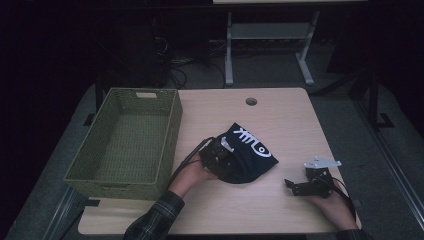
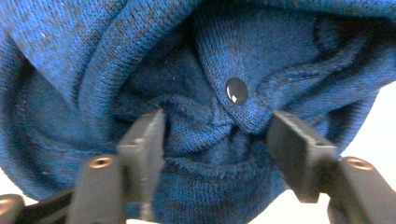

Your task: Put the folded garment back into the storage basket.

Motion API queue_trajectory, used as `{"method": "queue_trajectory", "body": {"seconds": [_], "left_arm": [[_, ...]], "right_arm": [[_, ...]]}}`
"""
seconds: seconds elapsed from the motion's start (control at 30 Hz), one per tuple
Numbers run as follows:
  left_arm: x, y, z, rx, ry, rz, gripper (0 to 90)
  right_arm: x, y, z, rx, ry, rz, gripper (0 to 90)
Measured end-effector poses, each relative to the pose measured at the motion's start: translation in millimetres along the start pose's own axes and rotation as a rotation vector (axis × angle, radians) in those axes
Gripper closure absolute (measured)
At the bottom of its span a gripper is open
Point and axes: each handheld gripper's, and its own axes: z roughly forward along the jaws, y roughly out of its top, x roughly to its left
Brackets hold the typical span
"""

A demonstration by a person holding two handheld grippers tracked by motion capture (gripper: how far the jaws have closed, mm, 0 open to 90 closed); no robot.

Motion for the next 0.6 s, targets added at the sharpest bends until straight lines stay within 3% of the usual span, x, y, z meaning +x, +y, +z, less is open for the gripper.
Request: {"method": "queue_trajectory", "body": {"seconds": [0.03, 0.07, 0.27, 0.6], "left_arm": [[0.0, 0.3, -0.4, 0.003, -0.002, 0.002, 44.9], [-0.4, 0.7, -1.0, 0.005, -0.008, 0.005, 53.4], [0.1, 1.9, -2.0, 0.006, -0.023, -0.007, 72.6], [4.4, 1.6, -5.6, -0.009, -0.055, -0.037, 75.4]], "right_arm": [[0.0, 0.0, 0.0, 0.000, 0.000, 0.000, 4.2], [-0.2, 0.0, 0.0, -0.001, -0.001, 0.000, 4.2], [-0.5, 0.0, 0.1, -0.002, -0.005, 0.001, 4.3], [-0.4, 0.0, 0.0, 0.000, -0.004, 0.005, 4.2]]}}
